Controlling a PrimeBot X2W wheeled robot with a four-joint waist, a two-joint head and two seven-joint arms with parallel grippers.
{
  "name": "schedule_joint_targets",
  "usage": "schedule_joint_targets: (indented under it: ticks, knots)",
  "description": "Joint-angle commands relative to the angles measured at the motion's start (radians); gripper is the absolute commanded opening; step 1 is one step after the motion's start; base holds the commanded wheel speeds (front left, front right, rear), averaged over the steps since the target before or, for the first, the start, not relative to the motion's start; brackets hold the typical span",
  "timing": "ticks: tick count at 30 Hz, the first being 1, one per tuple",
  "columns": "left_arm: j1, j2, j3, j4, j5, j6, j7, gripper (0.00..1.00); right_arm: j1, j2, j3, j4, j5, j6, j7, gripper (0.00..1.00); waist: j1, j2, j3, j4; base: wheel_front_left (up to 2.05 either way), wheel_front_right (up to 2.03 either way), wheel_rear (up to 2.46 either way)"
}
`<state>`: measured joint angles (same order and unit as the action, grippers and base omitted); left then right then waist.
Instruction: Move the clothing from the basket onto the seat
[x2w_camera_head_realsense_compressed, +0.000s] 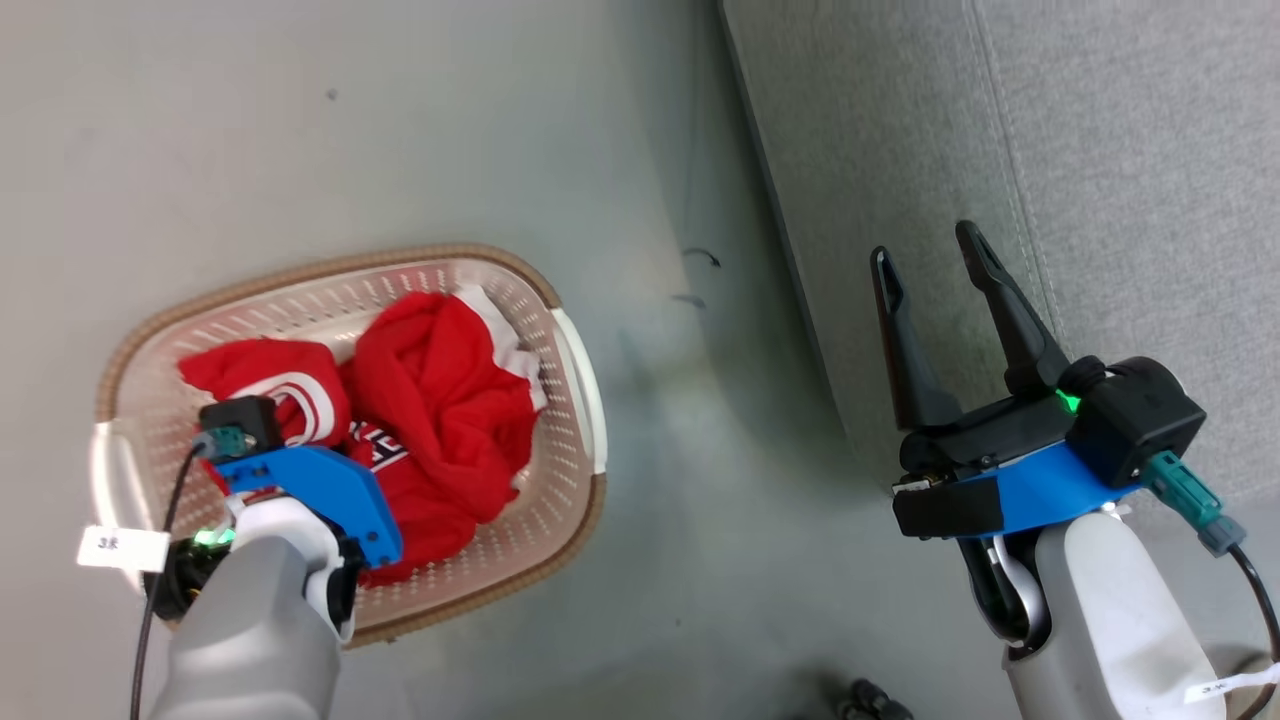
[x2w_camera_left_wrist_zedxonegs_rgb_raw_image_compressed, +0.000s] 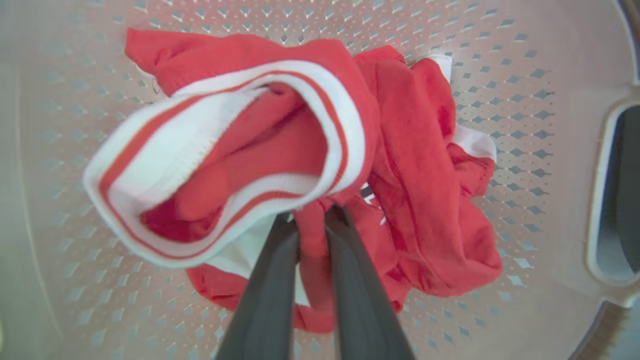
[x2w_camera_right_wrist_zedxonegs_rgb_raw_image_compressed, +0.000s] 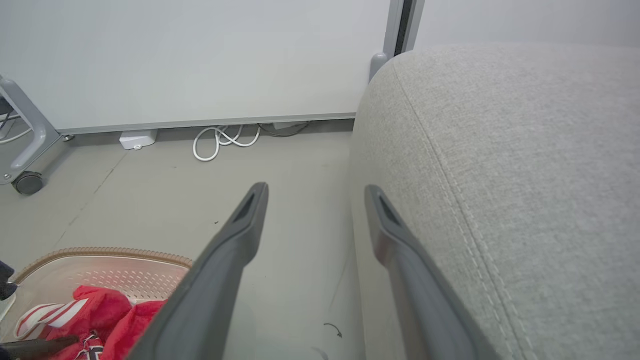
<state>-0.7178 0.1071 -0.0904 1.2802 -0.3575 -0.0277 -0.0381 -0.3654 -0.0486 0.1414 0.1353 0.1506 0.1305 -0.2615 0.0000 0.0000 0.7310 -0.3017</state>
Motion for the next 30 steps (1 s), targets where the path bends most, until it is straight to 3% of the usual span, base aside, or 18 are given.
schedule_joint_targets:
  ticks: [1, 19, 30]
  knots:
    - [0.013, -0.005, -0.009, 0.000, 0.004, -0.010, -0.012, 0.00, -0.011, -0.003, -0.004, 0.007, -0.013, 0.000, -0.005, 1.00, 0.0000, 0.0000, -0.054, 0.034, 0.00, 0.00, 0.00]
    - [0.106, -0.056, -0.116, -0.035, -0.010, -0.097, -0.142, 0.00, 0.071, -0.004, -0.026, 0.101, -0.049, 0.000, -0.005, 1.00, 0.0000, 0.0000, -0.425, 0.177, 0.00, 0.00, 0.00]
    - [0.135, -0.056, -0.347, -0.313, -0.166, -0.102, -0.108, 0.00, 0.131, -0.003, -0.013, 0.153, -0.065, 0.000, -0.003, 1.00, 0.0000, 0.0000, -0.554, 0.215, 0.00, 0.00, 0.00]
